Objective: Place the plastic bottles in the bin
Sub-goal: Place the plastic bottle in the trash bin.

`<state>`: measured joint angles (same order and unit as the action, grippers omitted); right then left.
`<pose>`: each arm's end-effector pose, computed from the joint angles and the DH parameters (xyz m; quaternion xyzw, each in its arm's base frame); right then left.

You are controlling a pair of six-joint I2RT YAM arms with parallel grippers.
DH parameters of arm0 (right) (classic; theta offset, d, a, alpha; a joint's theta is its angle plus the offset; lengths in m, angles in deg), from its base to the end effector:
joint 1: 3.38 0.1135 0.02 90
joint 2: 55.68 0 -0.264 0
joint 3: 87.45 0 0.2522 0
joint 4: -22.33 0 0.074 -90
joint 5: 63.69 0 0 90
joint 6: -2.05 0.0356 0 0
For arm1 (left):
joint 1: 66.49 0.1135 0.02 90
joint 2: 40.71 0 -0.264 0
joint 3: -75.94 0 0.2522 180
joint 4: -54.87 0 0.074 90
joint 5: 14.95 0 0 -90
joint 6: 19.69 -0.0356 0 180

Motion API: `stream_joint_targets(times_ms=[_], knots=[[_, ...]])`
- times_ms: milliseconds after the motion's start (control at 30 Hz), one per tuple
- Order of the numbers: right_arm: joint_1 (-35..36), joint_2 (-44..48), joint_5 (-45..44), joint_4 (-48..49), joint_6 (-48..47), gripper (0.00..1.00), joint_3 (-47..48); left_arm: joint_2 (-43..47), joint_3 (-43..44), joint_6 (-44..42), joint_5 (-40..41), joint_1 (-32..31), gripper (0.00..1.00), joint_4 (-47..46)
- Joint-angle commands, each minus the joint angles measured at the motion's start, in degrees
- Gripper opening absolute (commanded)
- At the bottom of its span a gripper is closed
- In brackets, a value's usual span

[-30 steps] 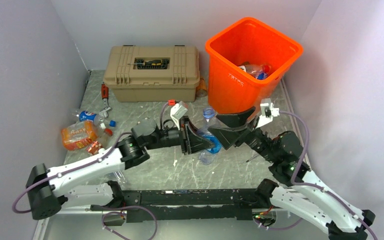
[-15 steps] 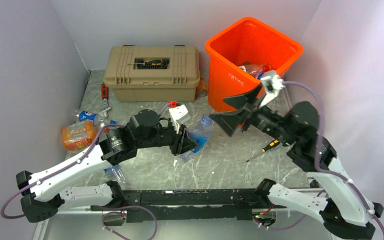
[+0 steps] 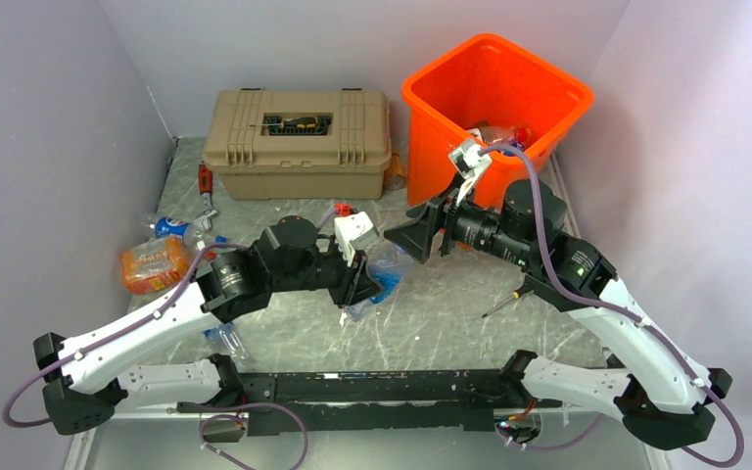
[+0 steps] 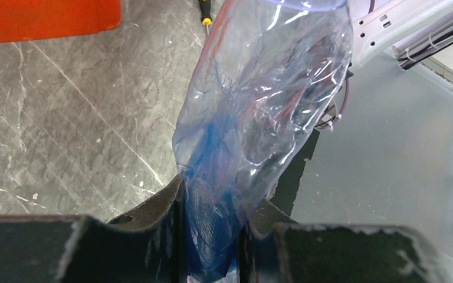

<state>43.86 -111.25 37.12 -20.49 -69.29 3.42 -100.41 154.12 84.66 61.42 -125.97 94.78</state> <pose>0.1204 0.1401 0.4627 -0.2450 0.7101 0.4164 0.5122 0.1081 -0.1999 0.3817 0.3765 0.7320 -0.4143 0.3883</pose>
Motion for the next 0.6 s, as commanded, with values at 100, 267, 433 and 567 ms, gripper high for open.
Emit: stream_joint_targets(times_ms=[100, 267, 433, 567], knots=[[0.13, -0.37, 2.19, 1.54, 0.80, 0.76, -0.99, 1.17, 1.28, -0.78, 2.11, -0.19, 0.00, -0.71], [0.22, -0.32, 3.05, 0.46, 1.51, 0.79, -2.14, 2.21, 0.43, -0.64, 3.89, -0.19, 0.00, -1.55], [0.22, -0.35, 3.62, 1.20, 2.15, 0.50, -2.94, 2.06, 0.42, -0.54, 3.51, -0.21, 0.00, -1.85], [0.22, 1.08, 3.28, 3.28, 2.19, 0.12, -3.79, 2.45, -0.15, -0.84, 2.13, -0.19, 0.18, -2.07]])
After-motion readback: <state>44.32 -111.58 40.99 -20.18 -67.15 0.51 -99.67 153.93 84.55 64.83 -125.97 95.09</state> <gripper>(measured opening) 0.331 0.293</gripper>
